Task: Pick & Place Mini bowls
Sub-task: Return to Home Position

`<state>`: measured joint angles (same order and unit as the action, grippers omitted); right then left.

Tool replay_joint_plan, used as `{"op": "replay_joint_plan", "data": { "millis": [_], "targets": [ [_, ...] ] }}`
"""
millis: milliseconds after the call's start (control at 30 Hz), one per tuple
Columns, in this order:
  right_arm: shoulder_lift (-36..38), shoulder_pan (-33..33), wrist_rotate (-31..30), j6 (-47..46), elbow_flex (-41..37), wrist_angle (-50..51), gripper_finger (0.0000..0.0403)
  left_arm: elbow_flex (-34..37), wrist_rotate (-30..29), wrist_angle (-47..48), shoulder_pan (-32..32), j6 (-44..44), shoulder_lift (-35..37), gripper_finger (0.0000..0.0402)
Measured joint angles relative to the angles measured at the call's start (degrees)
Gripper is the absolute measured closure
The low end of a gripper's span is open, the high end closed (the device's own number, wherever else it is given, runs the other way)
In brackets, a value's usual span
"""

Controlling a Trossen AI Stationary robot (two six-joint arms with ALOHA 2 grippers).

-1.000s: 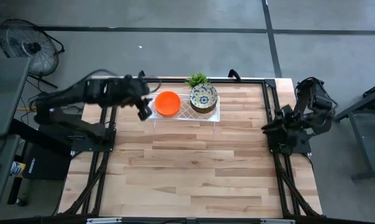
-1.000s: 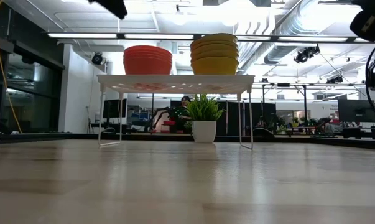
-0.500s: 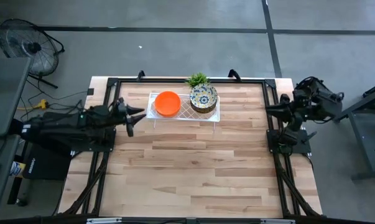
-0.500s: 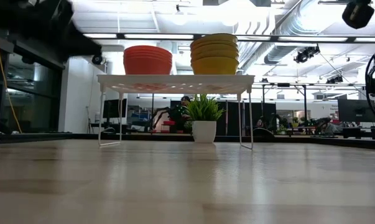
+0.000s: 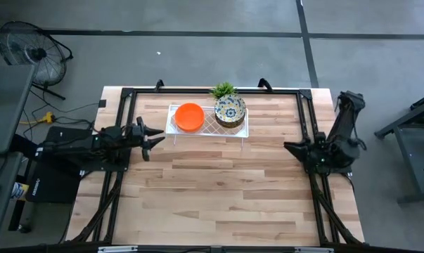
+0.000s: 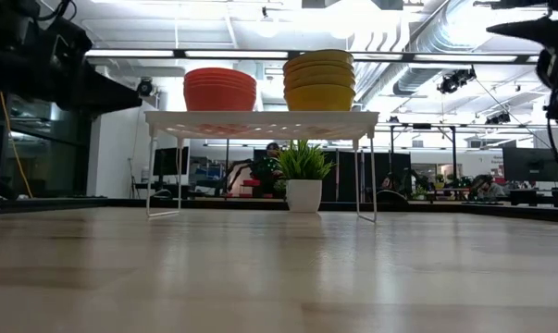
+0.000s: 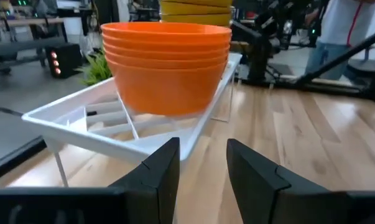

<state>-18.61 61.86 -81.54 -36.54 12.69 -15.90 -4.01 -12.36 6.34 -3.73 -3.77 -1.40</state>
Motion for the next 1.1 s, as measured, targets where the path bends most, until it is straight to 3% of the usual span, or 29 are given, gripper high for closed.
{"op": "replay_joint_plan", "data": {
  "millis": [233,400,600,867,1000,1100],
  "targets": [
    [-1.2,-12.8,28.9,22.6,-6.3,-33.6,0.0305,0.3,0.3,-1.7,0.0,1.6,0.6,0.0273],
    [0.4,-23.1,39.0,22.4,-11.1,-37.1,0.0305,0.3,-1.7,-1.7,0.0,1.0,0.5,0.0273],
    [4.9,-32.1,50.8,14.7,-11.8,-26.1,0.0304,0.3,-2.3,-1.9,0.0,0.5,0.5,0.0273],
    [15.6,-44.1,65.3,13.1,-11.7,-6.1,0.0304,0.3,-1.5,-1.9,0.0,0.5,0.5,0.0273],
    [18.4,-48.1,69.1,13.0,-11.7,4.0,0.0304,0.3,-1.4,-1.9,0.0,0.5,0.5,0.0273],
    [18.1,-49.7,71.9,13.7,-11.6,5.5,0.0304,0.3,-1.4,-1.9,0.0,0.5,0.5,0.0273]
  ]
}}
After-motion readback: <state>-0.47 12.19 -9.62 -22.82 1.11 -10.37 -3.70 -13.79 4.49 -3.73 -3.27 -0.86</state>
